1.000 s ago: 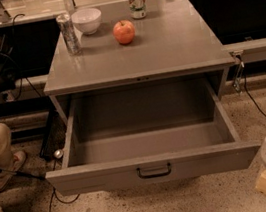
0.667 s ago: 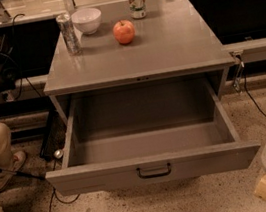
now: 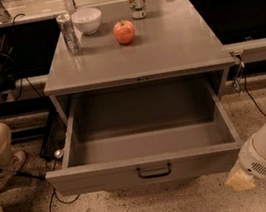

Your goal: Close top drawer

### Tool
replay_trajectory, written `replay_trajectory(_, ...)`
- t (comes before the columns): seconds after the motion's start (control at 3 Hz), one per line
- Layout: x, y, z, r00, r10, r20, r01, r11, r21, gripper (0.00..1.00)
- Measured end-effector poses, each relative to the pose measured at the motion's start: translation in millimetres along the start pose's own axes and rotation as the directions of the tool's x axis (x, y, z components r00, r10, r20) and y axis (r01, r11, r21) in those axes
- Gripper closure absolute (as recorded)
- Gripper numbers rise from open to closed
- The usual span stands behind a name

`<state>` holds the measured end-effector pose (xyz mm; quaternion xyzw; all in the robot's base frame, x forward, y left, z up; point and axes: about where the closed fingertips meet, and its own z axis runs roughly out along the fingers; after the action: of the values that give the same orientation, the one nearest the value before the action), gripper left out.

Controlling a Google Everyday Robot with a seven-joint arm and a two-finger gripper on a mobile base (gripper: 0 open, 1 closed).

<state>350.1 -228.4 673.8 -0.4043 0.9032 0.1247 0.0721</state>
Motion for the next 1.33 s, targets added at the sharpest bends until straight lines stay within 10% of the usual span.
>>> replay_trajectory(0.67, -86.0, -15.5, 25.8, 0.974, -0.092, 0.206, 0.089, 0.9958, 0.021, 1.0)
replay_trajectory(1.33, -120.8, -21.1, 35.6, 0.953, -0.133, 0.272, 0.132, 0.991, 0.021, 1.0)
